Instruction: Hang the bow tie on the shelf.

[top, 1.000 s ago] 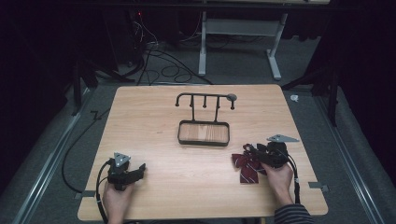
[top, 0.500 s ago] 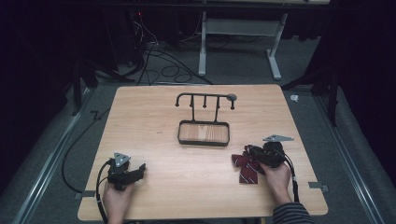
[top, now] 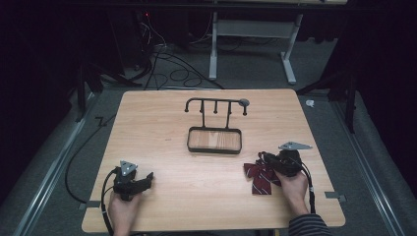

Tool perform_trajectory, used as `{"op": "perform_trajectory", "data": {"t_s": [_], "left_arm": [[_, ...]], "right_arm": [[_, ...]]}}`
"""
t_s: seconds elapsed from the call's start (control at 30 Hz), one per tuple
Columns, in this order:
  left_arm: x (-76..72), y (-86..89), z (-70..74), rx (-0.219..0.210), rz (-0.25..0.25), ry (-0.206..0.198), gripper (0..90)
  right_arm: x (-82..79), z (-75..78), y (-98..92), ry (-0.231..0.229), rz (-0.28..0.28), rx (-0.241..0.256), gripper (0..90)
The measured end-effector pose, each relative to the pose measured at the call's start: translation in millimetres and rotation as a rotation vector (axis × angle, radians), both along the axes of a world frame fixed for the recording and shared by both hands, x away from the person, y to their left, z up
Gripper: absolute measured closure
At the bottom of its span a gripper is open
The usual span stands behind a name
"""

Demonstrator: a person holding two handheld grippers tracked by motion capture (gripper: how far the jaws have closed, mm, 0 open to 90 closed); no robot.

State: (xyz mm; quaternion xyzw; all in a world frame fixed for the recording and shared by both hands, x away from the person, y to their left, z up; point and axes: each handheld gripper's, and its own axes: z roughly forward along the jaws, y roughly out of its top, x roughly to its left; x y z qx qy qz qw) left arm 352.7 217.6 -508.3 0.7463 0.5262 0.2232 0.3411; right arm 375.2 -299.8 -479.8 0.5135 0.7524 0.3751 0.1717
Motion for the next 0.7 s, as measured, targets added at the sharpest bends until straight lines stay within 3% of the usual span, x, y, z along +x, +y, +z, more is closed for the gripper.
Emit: {"op": "perform_trajectory", "data": {"t_s": [0.4, 0.7], "left_arm": [[0.0, 0.0, 0.0, -0.001, 0.0, 0.0, 26.9], [0.0, 0.3, 0.2, 0.0, -0.002, 0.002, 26.9]], "right_arm": [[-3.9, 24.5, 4.1, -0.063, 0.018, -0.013, 82.8], [-7.3, 51.6, 7.1, -0.121, 0.031, -0.029, 82.9]]}}
